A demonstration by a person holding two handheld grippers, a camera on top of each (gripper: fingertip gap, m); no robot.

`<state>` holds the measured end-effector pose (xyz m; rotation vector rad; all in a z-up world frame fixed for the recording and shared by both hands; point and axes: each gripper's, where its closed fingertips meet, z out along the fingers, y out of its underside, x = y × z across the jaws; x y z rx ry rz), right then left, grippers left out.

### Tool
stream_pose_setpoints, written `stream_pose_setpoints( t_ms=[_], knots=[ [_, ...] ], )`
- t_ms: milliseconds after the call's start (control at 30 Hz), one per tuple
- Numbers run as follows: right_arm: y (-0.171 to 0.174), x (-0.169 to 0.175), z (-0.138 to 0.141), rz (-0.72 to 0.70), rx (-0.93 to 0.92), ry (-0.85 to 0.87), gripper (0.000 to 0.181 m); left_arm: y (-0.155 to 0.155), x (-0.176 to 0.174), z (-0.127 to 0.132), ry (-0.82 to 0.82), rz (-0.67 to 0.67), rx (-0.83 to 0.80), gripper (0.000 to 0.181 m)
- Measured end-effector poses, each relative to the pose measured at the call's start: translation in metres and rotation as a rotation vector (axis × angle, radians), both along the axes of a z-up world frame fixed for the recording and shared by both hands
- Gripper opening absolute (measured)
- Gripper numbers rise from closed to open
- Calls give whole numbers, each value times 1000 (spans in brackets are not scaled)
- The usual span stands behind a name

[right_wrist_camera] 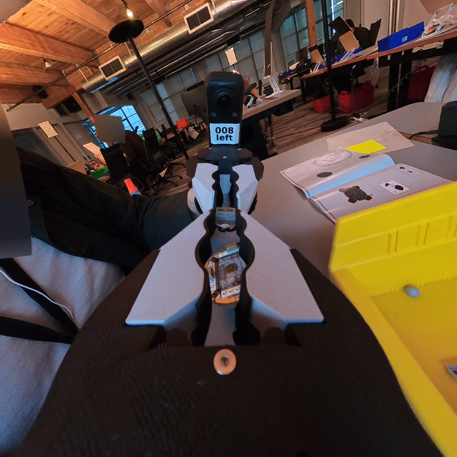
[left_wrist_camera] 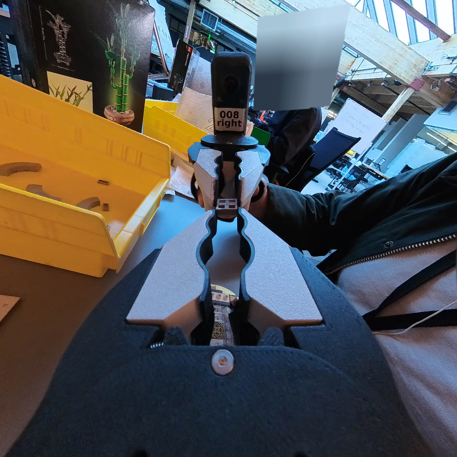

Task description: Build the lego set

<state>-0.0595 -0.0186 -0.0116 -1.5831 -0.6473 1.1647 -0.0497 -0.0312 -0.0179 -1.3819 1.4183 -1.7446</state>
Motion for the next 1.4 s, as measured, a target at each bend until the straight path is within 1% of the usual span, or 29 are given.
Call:
stream_pose_setpoints(
  t_ms=[133, 467, 600, 667, 833, 933, 1033, 1100, 1133, 1167, 1200, 1267, 1300, 1400],
  knots=[
    [-2, 0, 0, -10, 23, -48, 14, -2, 0, 1, 2, -12, -15, 14],
    [4, 0, 10, -23, -63, 111, 12, 2, 0, 7, -33, 34, -5, 14],
    [5, 0, 11, 5, -138, 202, 13, 5, 0, 7, -31, 75, 74, 14],
    [6, 0, 11, 13, -149, 224, 13, 5, 0, 7, -28, 86, 95, 14],
    [6, 1, 13, 9, -139, 228, 12, 5, 0, 8, -20, 82, 58, 14],
    [6, 0, 13, 25, -158, 255, 12, 5, 0, 8, -14, 102, 111, 14],
    [8, 0, 15, 31, -164, 286, 13, 8, 0, 13, -47, 113, 79, 14],
    [11, 2, 17, 42, -214, 348, 14, 12, 0, 16, -68, 136, 66, 16],
    [13, 6, 20, 44, -228, 408, 14, 16, -1, 16, -71, 151, 47, 26],
    [13, 11, 23, 49, -243, 455, 14, 17, -1, 18, -74, 142, 5, 30],
    [14, 14, 23, 48, -245, 473, 13, 17, -2, 20, -83, 115, -65, 30],
    [15, 16, 21, 31, -227, 454, 14, 20, -3, 26, -114, 84, -204, 31],
    [14, 15, 21, 36, -215, 446, 14, 23, -3, 26, -122, 85, -245, 34],
    [13, 10, 20, 35, -185, 410, 13, 22, 0, 20, -106, 76, -242, 33]
  ],
)
